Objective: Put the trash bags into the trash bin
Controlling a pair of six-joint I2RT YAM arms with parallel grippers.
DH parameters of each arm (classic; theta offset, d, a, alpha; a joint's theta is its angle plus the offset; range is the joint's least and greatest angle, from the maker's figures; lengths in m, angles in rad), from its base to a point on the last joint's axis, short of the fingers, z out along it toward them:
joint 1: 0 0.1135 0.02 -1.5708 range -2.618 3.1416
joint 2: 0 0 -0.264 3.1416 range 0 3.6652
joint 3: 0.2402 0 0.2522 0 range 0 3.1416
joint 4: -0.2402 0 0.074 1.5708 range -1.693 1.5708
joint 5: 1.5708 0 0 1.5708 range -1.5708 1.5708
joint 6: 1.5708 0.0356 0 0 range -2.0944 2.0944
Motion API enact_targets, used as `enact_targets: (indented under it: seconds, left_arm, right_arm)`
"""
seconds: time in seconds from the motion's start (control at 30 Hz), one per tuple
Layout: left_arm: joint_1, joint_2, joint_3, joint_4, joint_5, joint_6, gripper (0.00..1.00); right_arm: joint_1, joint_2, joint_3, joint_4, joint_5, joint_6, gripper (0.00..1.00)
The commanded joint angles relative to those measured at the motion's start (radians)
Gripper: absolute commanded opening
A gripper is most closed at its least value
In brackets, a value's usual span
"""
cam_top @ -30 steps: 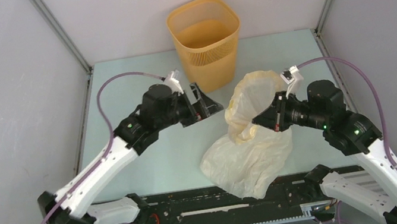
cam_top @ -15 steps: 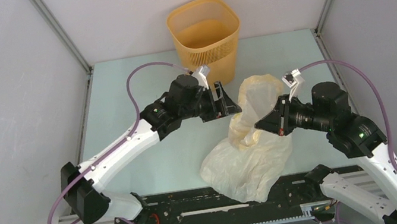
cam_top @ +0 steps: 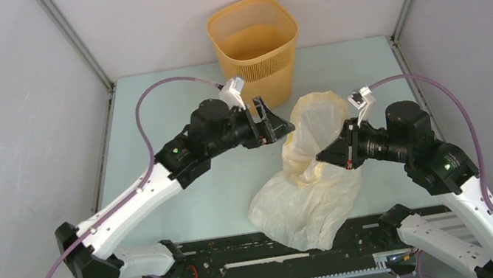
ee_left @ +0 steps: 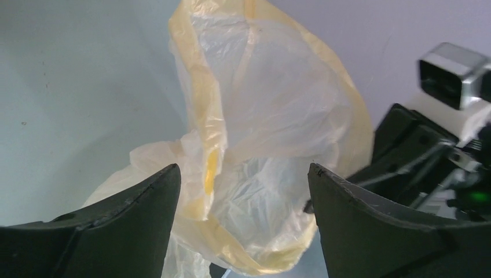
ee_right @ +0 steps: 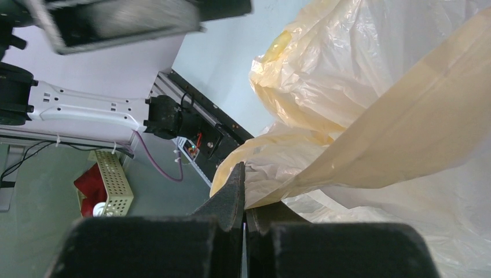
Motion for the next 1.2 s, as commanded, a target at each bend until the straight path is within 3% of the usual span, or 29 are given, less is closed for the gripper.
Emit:
enact_targets:
  seconds: [0.0, 0.1, 0.2, 0.33, 0.47, 0.6, 0.7, 0.8, 0.93, 1.0, 1.07, 1.1, 1.17]
  left_arm:
    - [-0.021, 0.093, 0.051, -0.031, -0.02, 0.02, 0.85]
    - [-0.034, 0.149, 0.096, -0.062, -0.017, 0.036, 0.84]
    - [-0.045, 0.175, 0.117, -0.081, -0.021, 0.058, 0.75]
    - [-0.044, 0.177, 0.133, -0.135, -0.089, 0.09, 0.52]
    - [-0.018, 0.166, 0.169, -0.2, -0.17, 0.12, 0.2]
    - [0.044, 0.132, 0.187, -0.279, -0.23, 0.111, 0.01]
    - [0.106, 0.076, 0.166, -0.305, -0.259, 0.095, 0.0]
    - [0.19, 0.034, 0.194, -0.328, -0.238, 0.096, 0.0]
    - [0.233, 0.003, 0.539, -0.39, -0.26, 0.176, 0.0]
    - [0.168, -0.006, 0.761, -0.362, -0.293, 0.263, 0.0]
    - [-0.001, -0.022, 0.88, -0.28, -0.373, 0.453, 0.0]
    - [-0.077, -0.043, 0.87, -0.234, -0.383, 0.531, 0.0]
    - [-0.155, -0.111, 0.712, -0.172, -0.416, 0.569, 0.0]
  right_arm:
    - [-0.008, 0.004, 0.042, 0.024, -0.027, -0.018, 0.0]
    - [-0.009, 0.004, 0.043, 0.026, -0.026, -0.014, 0.0]
    - [-0.01, 0.006, 0.042, 0.025, -0.023, -0.014, 0.0]
    - [-0.012, 0.006, 0.042, 0.017, -0.008, -0.012, 0.0]
    - [-0.019, 0.026, 0.045, -0.025, 0.039, 0.01, 0.0]
    - [-0.042, 0.075, 0.073, -0.145, 0.112, 0.027, 0.0]
    - [-0.083, 0.119, 0.097, -0.244, 0.187, -0.001, 0.0]
    - [-0.147, 0.163, 0.137, -0.287, 0.154, -0.02, 0.0]
    - [-0.192, 0.247, 0.377, -0.328, 0.11, -0.03, 0.0]
    - [-0.194, 0.313, 0.628, -0.381, 0.089, -0.025, 0.0]
    - [-0.184, 0.366, 0.902, -0.399, 0.059, -0.02, 0.0]
    - [-0.167, 0.368, 1.001, -0.369, 0.065, -0.023, 0.0]
    - [-0.122, 0.307, 0.942, -0.242, 0.097, -0.04, 0.0]
